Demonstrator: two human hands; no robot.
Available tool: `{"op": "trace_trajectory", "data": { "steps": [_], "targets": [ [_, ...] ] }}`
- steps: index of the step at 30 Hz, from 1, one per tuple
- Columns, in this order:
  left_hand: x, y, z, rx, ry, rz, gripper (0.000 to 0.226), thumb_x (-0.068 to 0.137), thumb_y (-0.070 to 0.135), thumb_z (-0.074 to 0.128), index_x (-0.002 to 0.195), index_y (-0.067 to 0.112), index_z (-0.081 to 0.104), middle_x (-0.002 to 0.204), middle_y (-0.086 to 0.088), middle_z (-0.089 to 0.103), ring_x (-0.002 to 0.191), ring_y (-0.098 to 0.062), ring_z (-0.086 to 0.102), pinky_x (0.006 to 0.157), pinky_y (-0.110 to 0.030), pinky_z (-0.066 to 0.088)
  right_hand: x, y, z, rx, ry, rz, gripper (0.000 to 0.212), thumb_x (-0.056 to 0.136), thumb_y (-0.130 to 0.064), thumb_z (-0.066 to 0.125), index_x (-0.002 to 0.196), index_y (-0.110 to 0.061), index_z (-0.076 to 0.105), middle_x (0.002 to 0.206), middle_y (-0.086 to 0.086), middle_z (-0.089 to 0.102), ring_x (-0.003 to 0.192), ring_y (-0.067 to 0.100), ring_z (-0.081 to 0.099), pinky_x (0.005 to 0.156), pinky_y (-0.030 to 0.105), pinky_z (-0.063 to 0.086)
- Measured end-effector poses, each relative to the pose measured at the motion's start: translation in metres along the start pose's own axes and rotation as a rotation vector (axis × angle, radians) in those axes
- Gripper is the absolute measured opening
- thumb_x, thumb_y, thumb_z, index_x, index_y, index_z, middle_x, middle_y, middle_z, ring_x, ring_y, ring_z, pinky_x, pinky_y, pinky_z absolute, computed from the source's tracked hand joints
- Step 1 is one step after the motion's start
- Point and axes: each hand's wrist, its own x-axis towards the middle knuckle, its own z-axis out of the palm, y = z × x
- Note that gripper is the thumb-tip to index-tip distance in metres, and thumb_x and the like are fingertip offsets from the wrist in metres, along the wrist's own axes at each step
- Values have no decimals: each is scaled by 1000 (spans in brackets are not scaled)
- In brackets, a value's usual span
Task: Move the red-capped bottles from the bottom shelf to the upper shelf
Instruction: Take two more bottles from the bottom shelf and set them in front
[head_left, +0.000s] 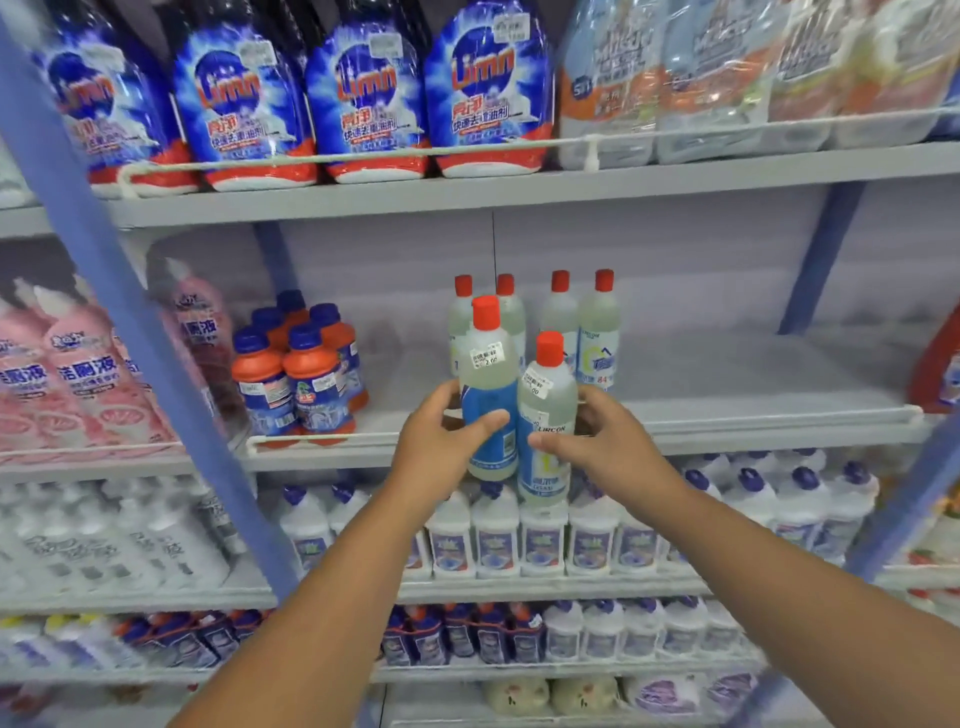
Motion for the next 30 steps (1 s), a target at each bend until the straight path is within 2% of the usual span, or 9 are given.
{"op": "trace_trajectory", "data": {
  "steps": [4, 9, 13, 16, 18, 21, 25, 27, 30],
  "targets": [
    [30, 6, 11, 21, 42, -13, 27, 89, 34, 75, 108, 46, 60, 104, 22, 68, 83, 12, 64, 61, -8, 49, 45, -3, -14, -32, -22, -43, 51, 79, -29, 86, 124, -36, 63, 115, -12, 70, 100, 5, 69, 82, 31, 61],
    [69, 0, 7, 29, 61, -31, 34, 88, 32, 76, 118, 41, 62, 103, 21, 70, 90, 4, 66, 68, -12, 50, 93, -2, -11, -36, -17, -57, 47, 81, -30, 84, 122, -34, 61, 112, -17, 68, 100, 2, 65, 75, 20, 56],
    [102, -19, -2, 24, 58, -49, 30, 87, 33, 77, 108, 46, 61, 101, 21, 70, 91, 2, 65, 73, -18, 52, 130, 11, 2, -27, 6, -39, 45, 81, -31, 84, 121, -35, 65, 112, -15, 72, 103, 5, 69, 83, 29, 60],
    [123, -42, -7, 36, 39, -75, 30, 85, 34, 79, 103, 49, 60, 103, 19, 70, 95, -2, 66, 79, -26, 55, 149, 18, 10, -38, 33, -29, 43, 81, -34, 83, 120, -37, 67, 114, -14, 73, 103, 4, 69, 86, 30, 60],
    [131, -54, -9, 44, 27, -89, 34, 84, 33, 80, 103, 51, 58, 101, 21, 69, 95, 0, 65, 79, -23, 54, 156, 22, 15, -75, 29, -16, 44, 80, -34, 83, 121, -36, 67, 116, -14, 72, 103, 4, 69, 87, 31, 60],
    [135, -69, -12, 67, -7, -88, 42, 85, 30, 80, 116, 46, 56, 101, 25, 65, 94, 7, 61, 72, -10, 48, 161, 30, 24, -107, 43, -1, 37, 80, -31, 84, 113, -36, 69, 113, -10, 73, 101, 7, 70, 86, 31, 60],
    [139, -81, -12, 74, -11, -59, 45, 85, 29, 79, 123, 40, 57, 100, 26, 66, 94, 10, 61, 68, -2, 46, 158, 38, 32, -114, 105, -38, 34, 82, -21, 83, 102, -42, 65, 109, -9, 71, 91, -6, 68, 77, 15, 55],
    [137, -83, -11, 90, -13, -48, 46, 85, 30, 79, 122, 42, 55, 102, 27, 66, 97, 10, 62, 70, -1, 45, 155, 44, 31, -111, 103, -39, 37, 83, -22, 82, 110, -41, 64, 112, -11, 71, 95, -6, 67, 81, 14, 53],
    [134, -87, -7, 96, 32, -48, 48, 84, 32, 80, 119, 40, 49, 108, 26, 65, 101, 10, 62, 75, -3, 46, 150, 59, 30, -106, 34, 16, 50, 84, -19, 82, 127, -30, 60, 116, -13, 71, 103, -6, 66, 92, 20, 54]
  ]
}}
